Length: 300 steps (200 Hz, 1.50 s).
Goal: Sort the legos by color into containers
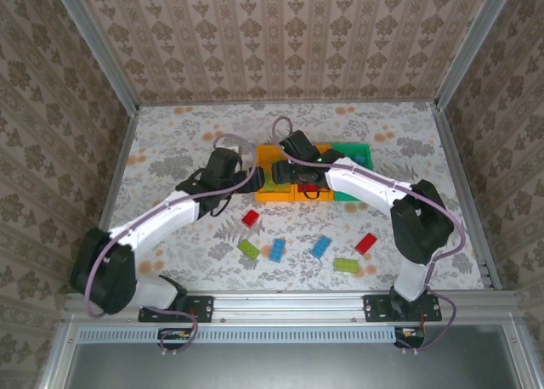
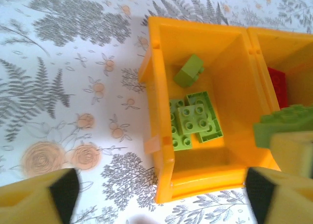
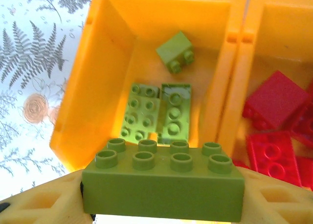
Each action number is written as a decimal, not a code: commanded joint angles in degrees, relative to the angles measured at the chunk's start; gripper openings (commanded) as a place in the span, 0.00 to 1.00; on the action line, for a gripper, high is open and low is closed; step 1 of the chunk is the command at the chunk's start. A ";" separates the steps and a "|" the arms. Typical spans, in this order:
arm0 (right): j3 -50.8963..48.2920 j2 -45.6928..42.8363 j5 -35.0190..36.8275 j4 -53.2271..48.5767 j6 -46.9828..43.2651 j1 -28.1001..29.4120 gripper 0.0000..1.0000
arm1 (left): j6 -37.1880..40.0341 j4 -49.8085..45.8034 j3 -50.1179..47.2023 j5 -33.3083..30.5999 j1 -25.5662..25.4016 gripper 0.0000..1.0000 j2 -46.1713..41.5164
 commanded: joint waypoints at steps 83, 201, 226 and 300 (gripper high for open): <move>10.66 9.26 -3.05 -4.26 -1.79 -0.82 0.80 | 7.36 -8.35 -14.60 -0.44 -4.18 1.00 -9.22; -2.72 -10.12 -1.88 -2.82 -0.76 -6.39 0.88 | 18.63 -3.28 -9.51 5.21 -6.83 0.85 7.03; -8.70 -17.07 -0.60 -3.51 -1.29 -10.59 0.89 | 19.46 -2.02 -8.90 5.67 -6.71 0.76 9.48; -26.13 -33.16 3.58 -8.15 1.47 -20.85 0.89 | 20.09 -0.77 -6.62 7.74 -6.53 0.31 13.23</move>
